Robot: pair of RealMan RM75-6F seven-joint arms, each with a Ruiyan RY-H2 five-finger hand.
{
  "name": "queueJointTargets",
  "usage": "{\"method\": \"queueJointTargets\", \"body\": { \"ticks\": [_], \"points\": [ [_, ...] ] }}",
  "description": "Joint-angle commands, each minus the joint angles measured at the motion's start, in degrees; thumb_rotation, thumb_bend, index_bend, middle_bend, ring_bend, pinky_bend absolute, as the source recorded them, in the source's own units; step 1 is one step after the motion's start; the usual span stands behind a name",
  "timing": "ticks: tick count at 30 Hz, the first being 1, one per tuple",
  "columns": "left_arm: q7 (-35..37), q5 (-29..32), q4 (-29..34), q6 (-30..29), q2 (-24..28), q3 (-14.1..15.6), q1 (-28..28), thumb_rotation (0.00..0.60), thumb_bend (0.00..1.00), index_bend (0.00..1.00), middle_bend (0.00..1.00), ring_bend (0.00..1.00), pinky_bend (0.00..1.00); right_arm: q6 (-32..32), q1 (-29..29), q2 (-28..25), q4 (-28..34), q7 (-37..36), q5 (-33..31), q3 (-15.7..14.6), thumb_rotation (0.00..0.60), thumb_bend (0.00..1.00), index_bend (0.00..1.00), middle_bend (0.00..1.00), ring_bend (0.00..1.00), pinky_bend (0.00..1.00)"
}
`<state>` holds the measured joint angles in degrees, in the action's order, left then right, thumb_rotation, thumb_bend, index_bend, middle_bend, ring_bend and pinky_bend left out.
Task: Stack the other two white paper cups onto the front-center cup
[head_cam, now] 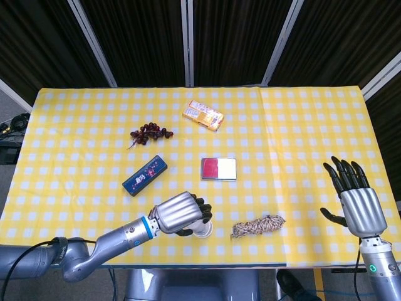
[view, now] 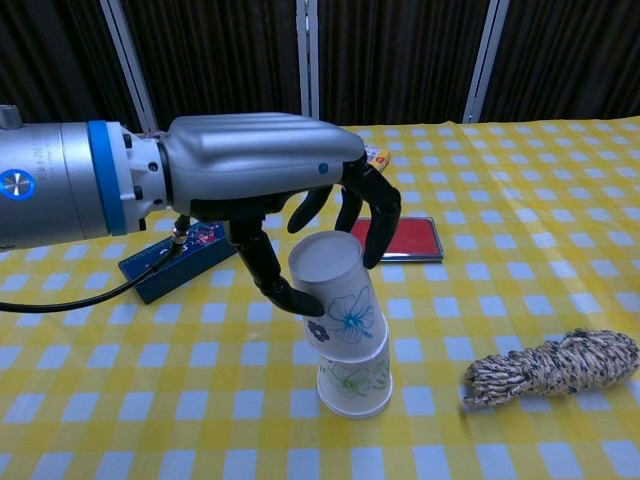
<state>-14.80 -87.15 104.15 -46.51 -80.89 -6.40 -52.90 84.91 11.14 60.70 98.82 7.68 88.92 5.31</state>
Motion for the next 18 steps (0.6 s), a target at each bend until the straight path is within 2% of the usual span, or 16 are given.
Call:
{"method": "queueJointTargets", "body": {
  "ticks": [1,7,12,14,15,18],
  "points": [
    [-0.8,-0.8,-1.1,0.2,-1.1,0.4,-0.6,0.6,0.22,0.47,0.39,0.42,0.57,0.0,0.0,-0.1,0.0,-0.1,0.0,0.0,0.6,0.0,0.04,0.0,0.0,0.0],
    [-2.4,-1.5,-5.2,1.5,-5.4,1.9,-1.7,0.6,0.22,0.46,0.38,0.42,0.57,-0.2,-0.1,0.0,0.0,-0.1,-0.1,0.2,0.6,0.0,0.04,0.0,0.0,0.0],
    [-3.0,-1.9,-8.6,1.2,-8.5,2.9,-1.8,0.6,0.17,0.43,0.36,0.42,0.55,-0.4,0.0,0.1,-0.2,0.0,-0.1,0.2,0.6,0.0,0.04,0.0,0.0,0.0],
    [-2.8,-2.0,-10.1,1.0,-9.5,3.3,-1.8,0.6,0.14,0.38,0.32,0.4,0.52,-0.4,-0.1,0.1,-0.2,0.0,-0.1,0.2,0.6,0.0,0.04,0.0,0.0,0.0],
    [-2.6,-2.0,-10.7,1.0,-9.9,3.5,-1.7,0.6,0.09,0.31,0.27,0.35,0.47,-0.4,-0.1,0.1,-0.2,0.0,0.0,0.2,0.6,0.0,0.04,0.0,0.0,0.0],
    [-1.9,-1.4,-11.7,1.8,-10.3,4.2,-1.8,0.6,0.0,0.08,0.07,0.13,0.3,-0.4,-0.1,0.1,-0.2,0.0,-0.1,0.3,0.6,0.0,0.04,0.0,0.0,0.0]
  ]
}}
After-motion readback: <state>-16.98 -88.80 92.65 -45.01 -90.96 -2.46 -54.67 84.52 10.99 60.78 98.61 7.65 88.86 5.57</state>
